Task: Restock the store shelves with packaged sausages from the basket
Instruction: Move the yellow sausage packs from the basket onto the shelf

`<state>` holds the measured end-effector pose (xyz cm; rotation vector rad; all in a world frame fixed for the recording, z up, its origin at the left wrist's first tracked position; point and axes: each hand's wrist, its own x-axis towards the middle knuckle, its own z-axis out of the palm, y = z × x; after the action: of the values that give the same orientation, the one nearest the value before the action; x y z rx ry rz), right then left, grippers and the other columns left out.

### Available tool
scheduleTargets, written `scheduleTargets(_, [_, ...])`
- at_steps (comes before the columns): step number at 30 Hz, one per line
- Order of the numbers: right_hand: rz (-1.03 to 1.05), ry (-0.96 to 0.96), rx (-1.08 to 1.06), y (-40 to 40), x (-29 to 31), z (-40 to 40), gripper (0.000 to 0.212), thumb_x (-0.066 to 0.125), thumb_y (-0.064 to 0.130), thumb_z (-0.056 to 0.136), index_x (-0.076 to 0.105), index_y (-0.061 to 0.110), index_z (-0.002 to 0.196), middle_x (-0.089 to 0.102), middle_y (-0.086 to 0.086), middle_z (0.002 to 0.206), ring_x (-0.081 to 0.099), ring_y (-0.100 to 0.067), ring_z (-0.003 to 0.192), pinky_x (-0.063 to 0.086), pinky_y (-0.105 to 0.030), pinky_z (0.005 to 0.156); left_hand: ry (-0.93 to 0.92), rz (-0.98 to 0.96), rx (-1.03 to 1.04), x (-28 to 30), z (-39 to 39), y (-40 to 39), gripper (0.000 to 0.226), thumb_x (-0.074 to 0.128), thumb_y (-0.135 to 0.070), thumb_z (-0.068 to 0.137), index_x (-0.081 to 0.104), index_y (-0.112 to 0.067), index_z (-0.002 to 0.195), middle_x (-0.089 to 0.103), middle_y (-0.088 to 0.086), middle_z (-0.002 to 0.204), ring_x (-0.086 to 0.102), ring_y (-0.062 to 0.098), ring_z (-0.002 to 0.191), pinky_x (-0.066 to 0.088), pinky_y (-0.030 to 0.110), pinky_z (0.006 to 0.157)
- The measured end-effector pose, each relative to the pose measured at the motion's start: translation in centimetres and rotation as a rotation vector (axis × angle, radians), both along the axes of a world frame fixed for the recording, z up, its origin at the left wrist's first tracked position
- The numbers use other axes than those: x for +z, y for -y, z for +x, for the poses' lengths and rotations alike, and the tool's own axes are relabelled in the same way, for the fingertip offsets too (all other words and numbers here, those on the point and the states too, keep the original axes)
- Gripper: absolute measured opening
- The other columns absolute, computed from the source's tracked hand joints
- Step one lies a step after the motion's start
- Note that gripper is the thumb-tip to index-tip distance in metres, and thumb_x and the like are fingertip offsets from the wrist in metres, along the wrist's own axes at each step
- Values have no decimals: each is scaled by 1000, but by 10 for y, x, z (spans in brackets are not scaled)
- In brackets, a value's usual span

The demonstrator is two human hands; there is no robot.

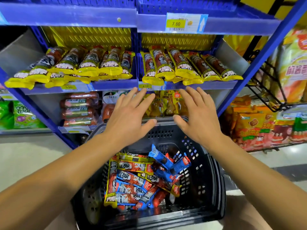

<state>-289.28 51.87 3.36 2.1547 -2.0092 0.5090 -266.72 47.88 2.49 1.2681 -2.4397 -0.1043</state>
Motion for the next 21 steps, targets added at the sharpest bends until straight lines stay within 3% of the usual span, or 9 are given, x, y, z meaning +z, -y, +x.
scheduleTargets(4, [147,-25,78,-28,-49,13,79,59,50,87,29,19,153,30,-5,158,18,-31,148,18,-51,119,69,107,-11,-50,10,-24,74,47,-57,92,21,-27,155,14,1,164,4,23,151,7,50,122])
scheduleTargets(10, [435,-98,140,-53,-134,18,81,55,52,88,22,23,155,27,-3,159,16,-32,148,15,-50,120,249,370,12,-130,25,-48,75,39,-59,95,5,-32,156,-2,-4,165,-10,19,151,-7,43,121])
scheduleTargets(15, [641,-110,124,-56,-197,16,84,53,55,88,14,24,156,21,-2,161,13,-30,149,9,-45,120,315,363,37,-179,31,-56,76,51,-57,89,29,-21,153,27,11,160,22,34,148,20,53,117])
scheduleTargets(21, [794,-104,202,-41,-252,29,85,52,54,89,8,26,156,19,-2,161,10,-29,149,7,-46,121,455,501,10,-255,33,-26,82,48,-61,90,17,-22,155,21,11,161,15,35,149,16,52,118])
